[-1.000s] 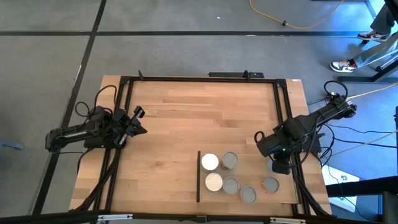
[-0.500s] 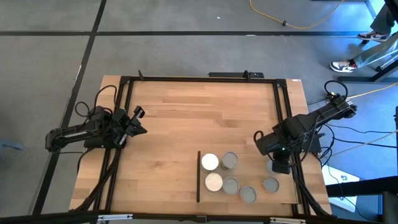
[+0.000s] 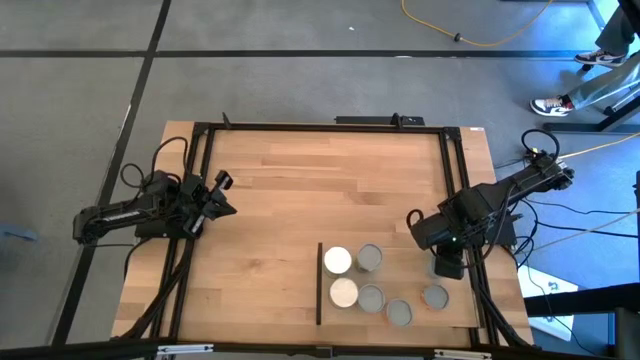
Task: Pick and place cans onto a shelf
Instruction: Adjust the canned orange on the shelf
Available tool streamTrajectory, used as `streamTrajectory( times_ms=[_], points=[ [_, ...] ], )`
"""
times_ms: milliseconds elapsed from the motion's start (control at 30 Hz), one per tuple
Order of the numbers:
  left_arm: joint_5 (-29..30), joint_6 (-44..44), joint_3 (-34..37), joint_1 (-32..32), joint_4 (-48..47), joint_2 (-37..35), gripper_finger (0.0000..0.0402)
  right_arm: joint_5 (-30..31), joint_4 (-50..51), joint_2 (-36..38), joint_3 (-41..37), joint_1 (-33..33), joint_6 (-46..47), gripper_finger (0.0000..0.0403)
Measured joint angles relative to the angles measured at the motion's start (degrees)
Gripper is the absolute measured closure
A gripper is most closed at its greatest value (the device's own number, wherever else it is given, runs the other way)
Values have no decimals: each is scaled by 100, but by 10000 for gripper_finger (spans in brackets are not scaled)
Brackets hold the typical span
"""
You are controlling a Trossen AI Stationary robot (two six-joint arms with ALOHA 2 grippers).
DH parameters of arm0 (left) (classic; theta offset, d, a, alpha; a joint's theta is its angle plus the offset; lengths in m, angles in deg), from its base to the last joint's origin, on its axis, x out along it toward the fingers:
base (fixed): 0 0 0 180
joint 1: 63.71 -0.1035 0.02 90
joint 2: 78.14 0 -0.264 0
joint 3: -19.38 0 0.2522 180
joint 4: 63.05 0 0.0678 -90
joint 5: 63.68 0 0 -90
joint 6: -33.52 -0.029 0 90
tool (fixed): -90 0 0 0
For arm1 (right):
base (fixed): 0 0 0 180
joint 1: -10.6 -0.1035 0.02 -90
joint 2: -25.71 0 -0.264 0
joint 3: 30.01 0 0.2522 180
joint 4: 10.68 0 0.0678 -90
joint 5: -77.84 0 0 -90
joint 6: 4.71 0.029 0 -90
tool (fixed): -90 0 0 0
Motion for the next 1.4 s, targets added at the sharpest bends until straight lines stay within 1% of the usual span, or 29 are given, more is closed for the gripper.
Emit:
streamTrajectory(
  times_ms=[133,267,400,500,633,700,833,933,1000,1233,1300,1400],
  points=[
    [0,0,0,0,2,-2,401,-291,44,-2,132,57,24,357],
    [0,0,0,2,0,-1,401,-241,-148,-2,531,146,145,368],
    [0,0,0,1,2,0,401,-29,-742,-2,901,147,180,396],
    [0,0,0,2,0,-2,401,-76,-1581,0,1036,51,328,397],
    [0,0,0,1,1,-1,401,-253,-2894,-18,1045,-273,431,399],
    [0,0,0,1,0,-1,401,-237,-3323,-67,1047,-493,661,399],
    [0,0,0,2,2,0,401,-105,-3556,-313,1048,-965,1209,400],
    [0,0,0,1,2,0,401,57,-3684,-620,1047,-1235,1550,400],
    [0,0,0,1,0,-1,401,66,-3961,-845,1045,-1385,1771,401],
    [0,0,0,0,2,-2,401,361,-5167,-1388,1045,-1773,2842,401],
    [0,0,0,1,0,-1,401,547,-5337,-1532,1045,-1871,3046,401],
    [0,0,0,1,1,0,401,781,-5402,-1730,1045,-1968,3099,401]
  ],
)
